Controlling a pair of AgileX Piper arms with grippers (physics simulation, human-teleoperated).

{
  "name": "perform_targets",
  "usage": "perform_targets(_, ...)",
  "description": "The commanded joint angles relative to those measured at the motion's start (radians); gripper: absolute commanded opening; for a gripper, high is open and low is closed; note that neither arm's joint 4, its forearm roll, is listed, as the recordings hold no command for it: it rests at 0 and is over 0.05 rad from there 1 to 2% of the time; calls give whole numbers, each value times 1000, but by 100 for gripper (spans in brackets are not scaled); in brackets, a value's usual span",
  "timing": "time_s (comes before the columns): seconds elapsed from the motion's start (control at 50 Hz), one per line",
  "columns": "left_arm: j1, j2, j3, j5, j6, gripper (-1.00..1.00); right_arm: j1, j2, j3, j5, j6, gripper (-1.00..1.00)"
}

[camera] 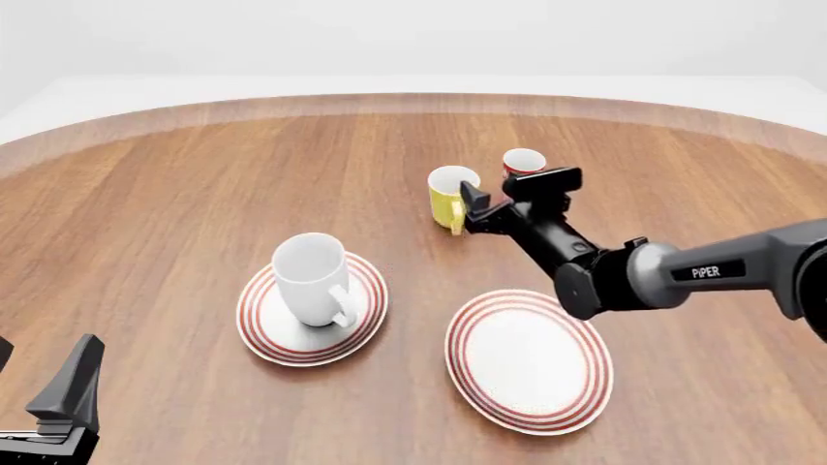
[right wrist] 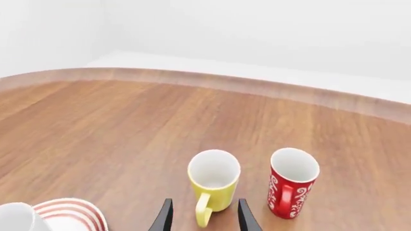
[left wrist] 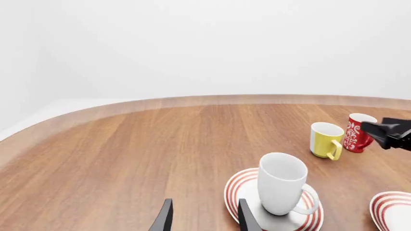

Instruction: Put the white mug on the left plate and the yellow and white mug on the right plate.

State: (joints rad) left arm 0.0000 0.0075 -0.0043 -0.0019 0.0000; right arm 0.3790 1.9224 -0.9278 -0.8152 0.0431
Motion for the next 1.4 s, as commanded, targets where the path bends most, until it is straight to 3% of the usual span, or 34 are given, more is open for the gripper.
perform_targets(0.02, 0, 0, 0, 0, 0, 100, -5, 43, -63, 36, 1, 100)
perform_targets(0.6, 0, 0, 0, 0, 0, 100, 2, 162, -189, 128, 1, 100)
perform_targets(1.4, 0, 0, 0, 0, 0, 100, 11, 268, -268, 193, 20, 100)
